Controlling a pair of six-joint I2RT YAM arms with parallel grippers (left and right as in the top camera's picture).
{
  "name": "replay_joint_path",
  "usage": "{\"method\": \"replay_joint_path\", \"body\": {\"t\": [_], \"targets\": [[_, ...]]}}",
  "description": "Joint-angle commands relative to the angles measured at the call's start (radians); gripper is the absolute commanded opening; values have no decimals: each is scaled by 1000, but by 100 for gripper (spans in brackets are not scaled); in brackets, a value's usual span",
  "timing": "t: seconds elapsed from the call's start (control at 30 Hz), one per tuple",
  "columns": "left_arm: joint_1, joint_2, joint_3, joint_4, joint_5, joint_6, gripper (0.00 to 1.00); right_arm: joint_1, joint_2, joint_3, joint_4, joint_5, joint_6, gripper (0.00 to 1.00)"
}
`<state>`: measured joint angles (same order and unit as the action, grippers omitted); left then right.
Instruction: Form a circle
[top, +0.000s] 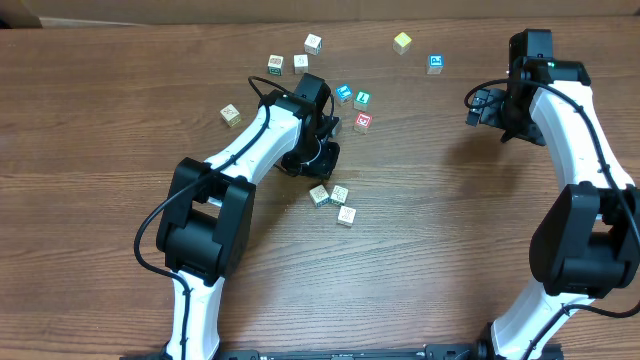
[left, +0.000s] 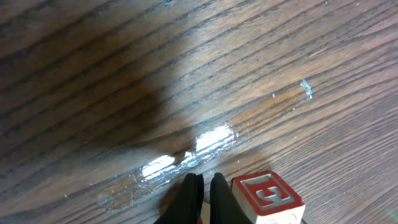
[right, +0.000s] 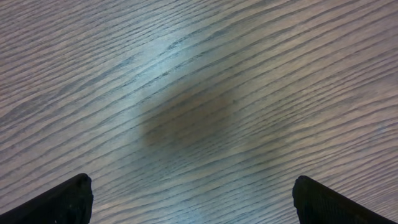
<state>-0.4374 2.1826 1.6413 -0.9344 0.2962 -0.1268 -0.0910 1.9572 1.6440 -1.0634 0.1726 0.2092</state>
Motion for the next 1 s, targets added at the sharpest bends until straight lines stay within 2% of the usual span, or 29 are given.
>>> {"method": "replay_joint_path", "body": {"t": [0.0,0.97], "targets": [[-7,14,-3,-9,8,18,4,-1,-10,24,3,7,4,100],[-9,14,-3,-68,8,-38,4,-1,-10,24,3,7,4,100]]}}
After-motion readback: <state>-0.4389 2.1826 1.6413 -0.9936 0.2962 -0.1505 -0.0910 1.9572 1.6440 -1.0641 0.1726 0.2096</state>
